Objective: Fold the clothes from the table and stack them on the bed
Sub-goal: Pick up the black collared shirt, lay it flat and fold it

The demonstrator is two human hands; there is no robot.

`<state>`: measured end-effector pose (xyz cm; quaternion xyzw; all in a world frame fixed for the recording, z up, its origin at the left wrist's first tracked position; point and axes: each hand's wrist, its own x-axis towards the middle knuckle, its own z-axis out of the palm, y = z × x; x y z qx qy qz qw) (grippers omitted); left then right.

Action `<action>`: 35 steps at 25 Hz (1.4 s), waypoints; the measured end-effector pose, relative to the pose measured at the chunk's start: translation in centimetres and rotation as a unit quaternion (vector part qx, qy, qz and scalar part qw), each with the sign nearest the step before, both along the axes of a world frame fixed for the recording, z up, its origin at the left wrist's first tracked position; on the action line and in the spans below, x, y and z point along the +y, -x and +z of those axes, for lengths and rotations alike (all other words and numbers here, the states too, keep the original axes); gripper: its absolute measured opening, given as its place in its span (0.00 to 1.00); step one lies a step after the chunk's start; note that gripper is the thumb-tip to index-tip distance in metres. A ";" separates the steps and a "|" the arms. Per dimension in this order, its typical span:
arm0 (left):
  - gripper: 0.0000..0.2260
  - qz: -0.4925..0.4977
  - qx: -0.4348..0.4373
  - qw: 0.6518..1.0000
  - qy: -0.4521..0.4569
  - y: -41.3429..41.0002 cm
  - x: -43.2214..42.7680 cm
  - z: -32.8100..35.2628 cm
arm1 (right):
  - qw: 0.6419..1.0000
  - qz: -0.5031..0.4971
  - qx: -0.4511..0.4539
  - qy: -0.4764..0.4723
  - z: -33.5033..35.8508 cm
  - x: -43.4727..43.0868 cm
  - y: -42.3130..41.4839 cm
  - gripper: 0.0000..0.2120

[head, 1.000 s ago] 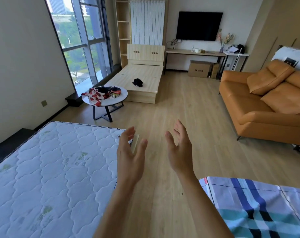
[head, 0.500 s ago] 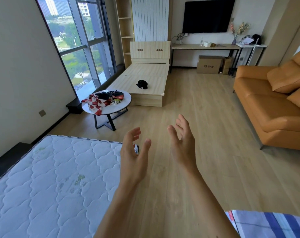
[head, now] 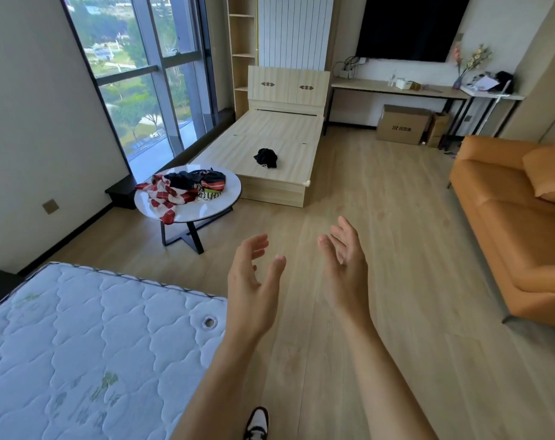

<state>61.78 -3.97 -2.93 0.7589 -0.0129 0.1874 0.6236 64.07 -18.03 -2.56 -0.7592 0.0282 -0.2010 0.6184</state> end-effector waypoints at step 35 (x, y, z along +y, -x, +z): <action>0.13 0.068 0.070 0.995 0.008 -95.6 -4.5 -2.6 | 0.992 0.083 0.092 -0.038 -3.9 -7.6 -98.7 0.25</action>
